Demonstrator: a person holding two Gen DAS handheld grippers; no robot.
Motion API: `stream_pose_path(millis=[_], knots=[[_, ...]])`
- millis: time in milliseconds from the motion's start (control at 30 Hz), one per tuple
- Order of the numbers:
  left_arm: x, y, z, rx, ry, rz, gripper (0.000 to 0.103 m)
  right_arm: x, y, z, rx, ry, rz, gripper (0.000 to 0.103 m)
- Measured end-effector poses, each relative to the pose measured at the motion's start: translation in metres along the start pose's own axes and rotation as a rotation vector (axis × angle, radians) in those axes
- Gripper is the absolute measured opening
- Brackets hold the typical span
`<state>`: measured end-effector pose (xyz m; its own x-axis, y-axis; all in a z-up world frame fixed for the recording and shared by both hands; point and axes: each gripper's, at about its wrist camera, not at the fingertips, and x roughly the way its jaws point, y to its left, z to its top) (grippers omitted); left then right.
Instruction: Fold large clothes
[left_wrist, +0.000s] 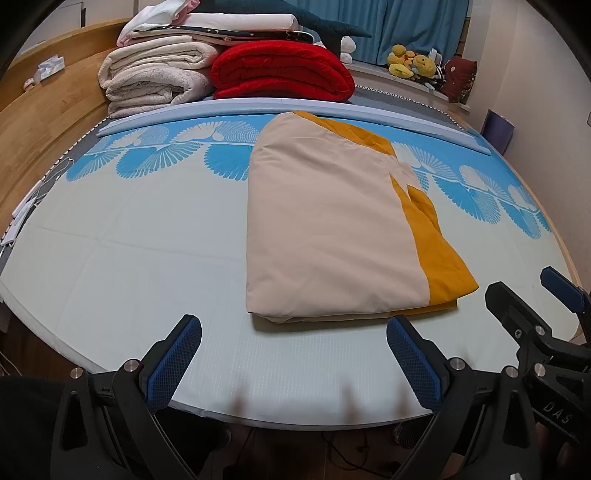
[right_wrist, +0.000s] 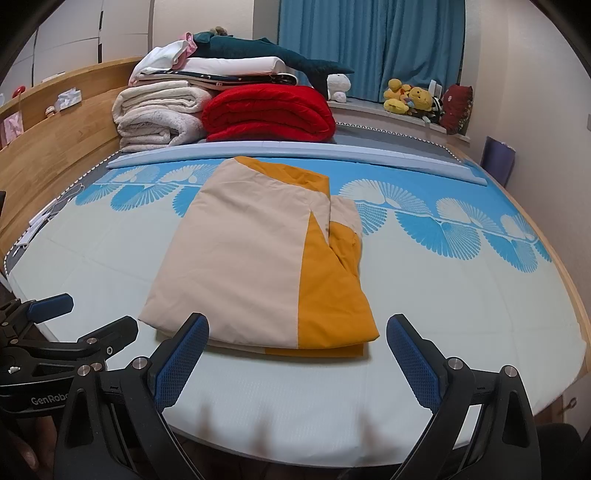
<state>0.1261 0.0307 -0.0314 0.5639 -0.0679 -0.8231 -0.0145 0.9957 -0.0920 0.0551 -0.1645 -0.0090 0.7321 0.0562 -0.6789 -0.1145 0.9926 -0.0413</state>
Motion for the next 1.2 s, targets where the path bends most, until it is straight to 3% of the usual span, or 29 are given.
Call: stream_pose_path(millis=[1200], knots=[[-0.0006,0.0002,0.0031,0.005,-0.005,0.002,0.1,0.0017,-0.0014,-0.0001,-0.003,0.0,0.0,0.097]])
